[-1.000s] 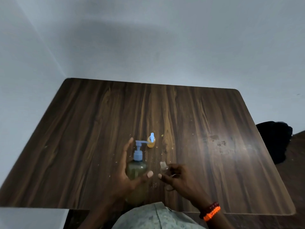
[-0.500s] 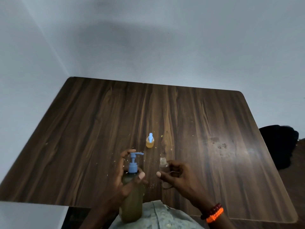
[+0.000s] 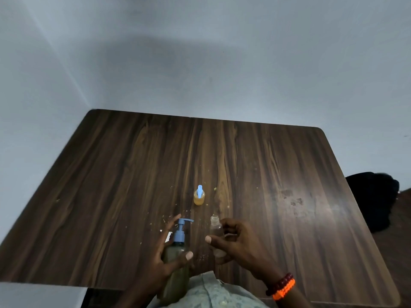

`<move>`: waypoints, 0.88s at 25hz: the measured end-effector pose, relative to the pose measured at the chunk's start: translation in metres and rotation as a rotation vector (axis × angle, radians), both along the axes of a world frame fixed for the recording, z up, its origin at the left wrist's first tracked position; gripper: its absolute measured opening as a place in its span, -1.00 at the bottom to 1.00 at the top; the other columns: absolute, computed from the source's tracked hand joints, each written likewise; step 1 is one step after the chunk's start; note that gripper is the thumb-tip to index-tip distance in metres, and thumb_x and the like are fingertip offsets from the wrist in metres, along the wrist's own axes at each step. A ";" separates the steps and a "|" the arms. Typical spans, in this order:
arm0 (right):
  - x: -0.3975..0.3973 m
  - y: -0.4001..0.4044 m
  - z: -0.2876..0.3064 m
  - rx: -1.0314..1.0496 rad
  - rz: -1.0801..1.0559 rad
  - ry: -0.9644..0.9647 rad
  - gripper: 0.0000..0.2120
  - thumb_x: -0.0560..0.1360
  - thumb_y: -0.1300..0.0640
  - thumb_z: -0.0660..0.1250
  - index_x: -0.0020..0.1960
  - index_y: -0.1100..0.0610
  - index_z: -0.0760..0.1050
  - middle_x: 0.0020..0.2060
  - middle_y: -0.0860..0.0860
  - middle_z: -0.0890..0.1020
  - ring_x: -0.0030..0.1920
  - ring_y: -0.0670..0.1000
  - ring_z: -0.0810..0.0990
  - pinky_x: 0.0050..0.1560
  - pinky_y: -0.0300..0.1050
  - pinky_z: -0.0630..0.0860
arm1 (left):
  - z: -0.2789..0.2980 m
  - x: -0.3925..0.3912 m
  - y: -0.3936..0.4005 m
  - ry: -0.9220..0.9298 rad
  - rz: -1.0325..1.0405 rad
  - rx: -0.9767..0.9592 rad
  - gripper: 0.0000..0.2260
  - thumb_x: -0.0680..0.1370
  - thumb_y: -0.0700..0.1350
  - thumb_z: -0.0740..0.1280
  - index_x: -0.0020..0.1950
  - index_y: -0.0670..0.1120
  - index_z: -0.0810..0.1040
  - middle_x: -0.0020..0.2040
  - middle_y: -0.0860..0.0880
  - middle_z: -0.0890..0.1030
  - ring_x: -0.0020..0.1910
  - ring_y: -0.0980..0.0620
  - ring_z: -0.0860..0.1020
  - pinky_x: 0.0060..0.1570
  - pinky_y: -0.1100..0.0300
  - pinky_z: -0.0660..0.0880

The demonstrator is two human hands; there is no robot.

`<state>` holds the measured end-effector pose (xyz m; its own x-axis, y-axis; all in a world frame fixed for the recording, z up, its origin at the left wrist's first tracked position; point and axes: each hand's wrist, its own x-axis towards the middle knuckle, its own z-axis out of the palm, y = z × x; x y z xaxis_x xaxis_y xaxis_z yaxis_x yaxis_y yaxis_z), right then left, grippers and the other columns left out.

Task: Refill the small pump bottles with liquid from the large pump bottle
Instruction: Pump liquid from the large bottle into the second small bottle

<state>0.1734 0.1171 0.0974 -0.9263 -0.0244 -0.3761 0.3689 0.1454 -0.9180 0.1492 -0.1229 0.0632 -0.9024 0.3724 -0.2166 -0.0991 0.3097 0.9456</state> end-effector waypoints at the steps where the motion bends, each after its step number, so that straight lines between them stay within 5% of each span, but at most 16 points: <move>1: 0.000 0.000 -0.001 0.003 0.004 0.000 -0.73 0.50 0.05 0.55 0.13 0.14 0.65 0.03 0.13 0.74 -0.06 0.08 0.79 -0.25 -0.03 0.74 | -0.003 0.001 0.002 0.011 0.019 -0.002 -0.22 0.40 -0.11 0.61 0.54 0.10 0.34 0.36 0.21 0.58 0.31 0.24 0.59 0.21 0.31 0.59; 5: -0.001 0.001 0.000 0.021 0.004 -0.010 -0.66 0.44 -0.04 0.55 0.13 0.12 0.65 0.05 0.11 0.73 -0.05 0.06 0.79 -0.24 0.00 0.75 | -0.004 0.001 0.002 0.032 0.087 0.030 -0.20 0.39 -0.14 0.57 0.56 0.07 0.29 0.48 0.12 0.47 0.36 0.32 0.53 0.32 0.34 0.53; 8: -0.004 0.002 0.000 0.076 0.025 0.033 -0.68 0.44 -0.06 0.54 0.10 0.09 0.65 0.03 0.11 0.73 -0.04 0.08 0.78 -0.17 0.12 0.76 | 0.011 -0.006 -0.002 0.218 0.062 -0.099 -0.09 0.38 0.02 0.65 0.61 0.04 0.22 0.43 0.38 0.42 0.38 0.54 0.38 0.36 0.58 0.31; 10: -0.006 0.001 -0.002 0.123 0.047 0.089 -0.74 0.49 -0.02 0.55 0.09 0.09 0.66 -0.01 0.11 0.75 -0.05 0.09 0.78 -0.12 0.20 0.74 | 0.025 -0.013 0.001 0.309 0.005 -0.117 -0.08 0.39 0.04 0.60 0.64 0.01 0.20 0.37 0.53 0.41 0.37 0.53 0.38 0.33 0.56 0.31; 12: -0.006 -0.003 -0.002 0.139 0.036 0.131 -0.77 0.49 -0.01 0.57 0.08 0.05 0.68 -0.05 0.06 0.76 -0.10 0.06 0.78 -0.12 0.19 0.74 | 0.035 -0.019 0.005 0.382 -0.064 -0.081 -0.11 0.40 0.02 0.58 0.64 0.05 0.22 0.45 0.43 0.41 0.34 0.42 0.48 0.29 0.55 0.37; 15: -0.009 -0.007 0.004 0.161 0.037 0.185 -0.73 0.48 -0.05 0.58 0.12 0.03 0.68 -0.07 0.01 0.77 -0.15 0.02 0.77 -0.15 0.17 0.74 | 0.040 -0.022 0.005 0.364 -0.122 -0.099 -0.11 0.38 0.03 0.60 0.62 0.24 0.22 0.39 0.25 0.53 0.29 0.18 0.59 0.26 0.29 0.53; 22: -0.013 0.000 0.014 0.283 0.161 0.284 -0.65 0.49 -0.11 0.53 0.16 0.08 0.65 -0.03 0.02 0.73 -0.12 -0.01 0.74 -0.14 -0.01 0.71 | 0.048 -0.022 0.006 0.382 -0.188 -0.090 -0.13 0.39 0.03 0.58 0.60 0.27 0.21 0.49 0.24 0.47 0.42 0.18 0.52 0.40 0.05 0.52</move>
